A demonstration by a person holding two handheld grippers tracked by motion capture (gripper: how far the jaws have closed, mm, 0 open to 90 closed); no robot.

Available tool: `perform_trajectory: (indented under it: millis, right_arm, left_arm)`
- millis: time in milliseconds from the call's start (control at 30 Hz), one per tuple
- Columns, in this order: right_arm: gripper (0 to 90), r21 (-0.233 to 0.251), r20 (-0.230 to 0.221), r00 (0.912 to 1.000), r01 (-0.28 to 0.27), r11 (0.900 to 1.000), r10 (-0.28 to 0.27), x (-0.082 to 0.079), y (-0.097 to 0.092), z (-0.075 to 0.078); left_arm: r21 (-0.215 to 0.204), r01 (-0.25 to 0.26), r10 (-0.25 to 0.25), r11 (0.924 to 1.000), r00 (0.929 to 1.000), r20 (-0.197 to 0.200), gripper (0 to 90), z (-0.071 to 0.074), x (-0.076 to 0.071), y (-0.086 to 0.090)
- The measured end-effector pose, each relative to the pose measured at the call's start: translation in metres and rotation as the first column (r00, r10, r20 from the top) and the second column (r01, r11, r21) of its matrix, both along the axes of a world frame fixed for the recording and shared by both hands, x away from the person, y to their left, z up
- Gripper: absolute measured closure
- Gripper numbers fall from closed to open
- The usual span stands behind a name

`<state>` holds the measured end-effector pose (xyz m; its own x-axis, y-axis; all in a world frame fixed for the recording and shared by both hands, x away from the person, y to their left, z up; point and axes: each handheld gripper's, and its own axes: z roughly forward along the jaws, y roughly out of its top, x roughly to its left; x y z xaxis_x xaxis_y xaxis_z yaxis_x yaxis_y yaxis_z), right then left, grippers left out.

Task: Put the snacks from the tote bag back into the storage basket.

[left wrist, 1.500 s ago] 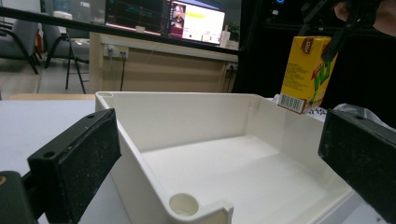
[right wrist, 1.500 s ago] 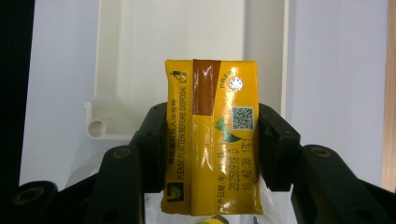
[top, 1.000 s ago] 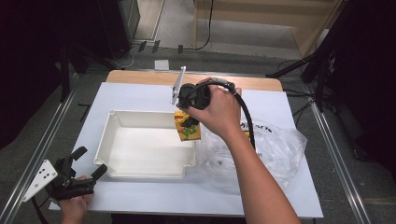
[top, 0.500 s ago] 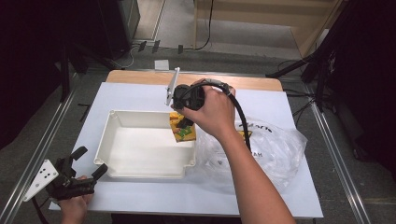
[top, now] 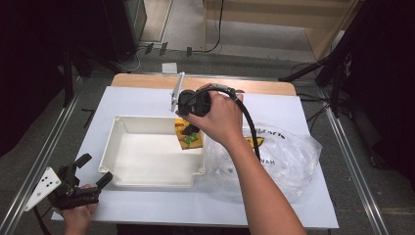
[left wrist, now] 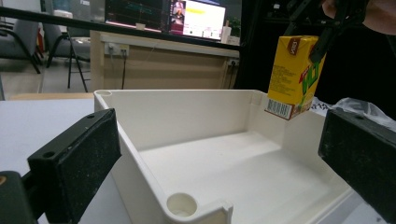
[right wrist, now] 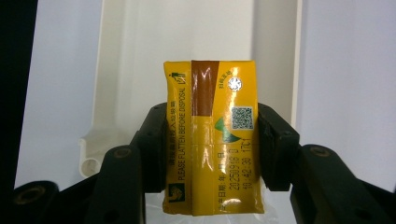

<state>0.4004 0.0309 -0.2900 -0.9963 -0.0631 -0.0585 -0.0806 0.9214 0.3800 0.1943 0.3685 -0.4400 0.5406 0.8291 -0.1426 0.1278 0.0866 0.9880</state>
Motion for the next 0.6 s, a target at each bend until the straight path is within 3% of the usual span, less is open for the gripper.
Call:
perform_trajectory:
  millis: [133,600]
  right_arm:
    - [54.1,0.002,0.012,0.9999,-0.007,1.0,0.007,0.001,0.0009,-0.001]
    - [54.1,0.005,-0.008,1.0,0.003,1.0,-0.003,0.001,-0.0038,-0.0077]
  left_arm:
    - [0.0,0.001,-0.001,1.0,1.0,0.0,0.0,0.0,0.0,0.0001]
    - [-0.001,-0.001,0.001,1.0,1.0,0.0,0.0,0.0001,0.0001,-0.0003]
